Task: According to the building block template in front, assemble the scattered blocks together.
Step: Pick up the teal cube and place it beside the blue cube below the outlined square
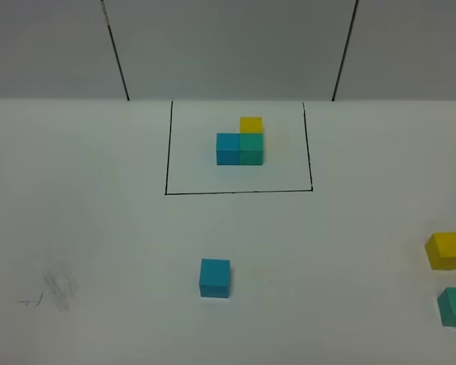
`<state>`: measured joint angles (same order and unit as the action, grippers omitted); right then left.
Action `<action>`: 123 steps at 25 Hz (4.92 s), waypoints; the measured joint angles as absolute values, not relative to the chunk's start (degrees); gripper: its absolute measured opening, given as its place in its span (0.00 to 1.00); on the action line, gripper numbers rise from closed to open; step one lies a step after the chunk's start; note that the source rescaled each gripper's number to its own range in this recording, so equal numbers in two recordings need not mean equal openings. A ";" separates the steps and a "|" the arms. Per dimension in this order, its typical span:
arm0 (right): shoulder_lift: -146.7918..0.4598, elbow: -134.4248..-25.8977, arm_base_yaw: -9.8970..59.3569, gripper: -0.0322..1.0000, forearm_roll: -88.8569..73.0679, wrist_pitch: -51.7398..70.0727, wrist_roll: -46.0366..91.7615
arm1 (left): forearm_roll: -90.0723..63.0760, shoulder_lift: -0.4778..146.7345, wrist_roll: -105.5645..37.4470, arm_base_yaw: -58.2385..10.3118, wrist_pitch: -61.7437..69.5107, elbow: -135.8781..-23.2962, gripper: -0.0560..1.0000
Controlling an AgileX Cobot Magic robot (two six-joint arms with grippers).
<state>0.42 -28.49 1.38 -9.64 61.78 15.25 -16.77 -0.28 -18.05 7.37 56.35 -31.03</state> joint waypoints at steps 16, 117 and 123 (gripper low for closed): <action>0.42 -28.49 1.38 0.67 -9.64 61.78 15.25 | 2.53 -0.28 9.40 7.37 61.12 -29.05 0.91; -98.19 -40.47 -1.96 0.06 -7.26 30.79 6.94 | 3.18 -0.28 10.16 0.90 61.17 -29.05 0.91; -96.14 -40.47 -1.96 0.06 -7.26 33.53 8.43 | 3.18 -0.28 10.16 0.90 61.17 -29.05 0.91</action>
